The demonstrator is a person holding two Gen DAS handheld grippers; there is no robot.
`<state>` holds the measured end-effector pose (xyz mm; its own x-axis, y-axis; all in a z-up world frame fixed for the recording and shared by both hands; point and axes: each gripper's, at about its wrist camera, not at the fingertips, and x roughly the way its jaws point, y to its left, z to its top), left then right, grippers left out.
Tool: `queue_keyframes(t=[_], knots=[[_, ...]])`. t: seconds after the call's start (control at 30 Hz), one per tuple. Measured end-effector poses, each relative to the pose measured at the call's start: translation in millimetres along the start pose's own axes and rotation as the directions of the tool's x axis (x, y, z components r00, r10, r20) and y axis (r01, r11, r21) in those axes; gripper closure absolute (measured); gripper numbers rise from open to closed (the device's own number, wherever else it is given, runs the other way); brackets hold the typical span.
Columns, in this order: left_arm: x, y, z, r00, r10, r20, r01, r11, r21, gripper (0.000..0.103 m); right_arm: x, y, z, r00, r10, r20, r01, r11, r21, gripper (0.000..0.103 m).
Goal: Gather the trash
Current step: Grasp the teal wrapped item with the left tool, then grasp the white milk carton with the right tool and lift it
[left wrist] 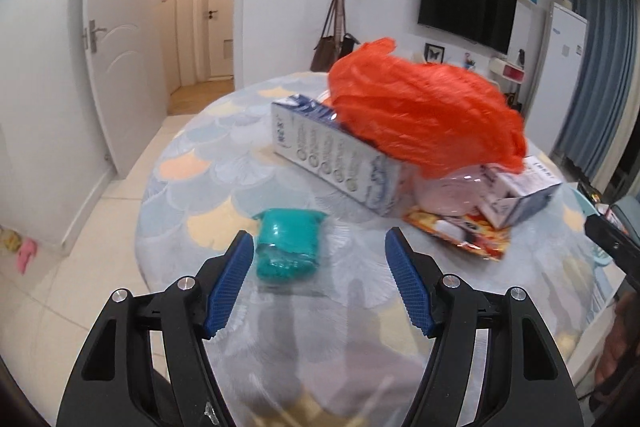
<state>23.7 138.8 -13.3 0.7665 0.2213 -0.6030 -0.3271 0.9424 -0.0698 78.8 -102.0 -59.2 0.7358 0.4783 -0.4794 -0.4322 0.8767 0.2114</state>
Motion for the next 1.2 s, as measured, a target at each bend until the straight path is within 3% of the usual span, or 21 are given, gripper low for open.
queue_keyframes(t=[0.27,0.4,0.43,0.47,0.5,0.6,1.0,1.2], knots=[[31,10,-8,0.997,-0.010,-0.072,0.010,1.000,-0.003,0.036,27,7,8,0.997,0.008,-0.080,-0.006,0.999,0.037,0.008],[36,13,-9,0.998,-0.030,-0.063,0.029,0.999,-0.015,0.036,32,13,7,0.996,0.013,-0.090,-0.011,1.000,0.024,0.008],[39,14,-9,0.997,-0.038,-0.061,0.037,0.999,-0.015,0.039,33,16,8,0.996,0.018,-0.093,-0.015,1.000,0.027,0.008],[40,14,-9,0.997,-0.044,-0.056,0.043,0.999,-0.011,0.054,34,18,9,0.995,0.024,-0.094,-0.021,0.999,0.033,0.008],[41,12,-12,0.998,-0.040,-0.053,0.040,0.999,0.000,0.062,35,20,10,0.995,0.030,-0.094,-0.026,0.999,0.041,0.008],[41,9,-14,0.999,-0.036,-0.039,0.037,0.999,0.029,0.065,39,30,13,0.994,0.027,-0.105,-0.022,0.998,0.051,0.008],[39,13,-25,0.999,-0.045,-0.014,0.046,0.999,0.029,0.065,74,50,26,0.975,-0.120,-0.187,0.141,0.985,0.101,0.008],[40,17,-26,0.998,-0.064,-0.021,0.065,0.998,0.021,0.065,75,34,22,0.946,-0.242,-0.216,0.260,0.964,0.056,0.008]])
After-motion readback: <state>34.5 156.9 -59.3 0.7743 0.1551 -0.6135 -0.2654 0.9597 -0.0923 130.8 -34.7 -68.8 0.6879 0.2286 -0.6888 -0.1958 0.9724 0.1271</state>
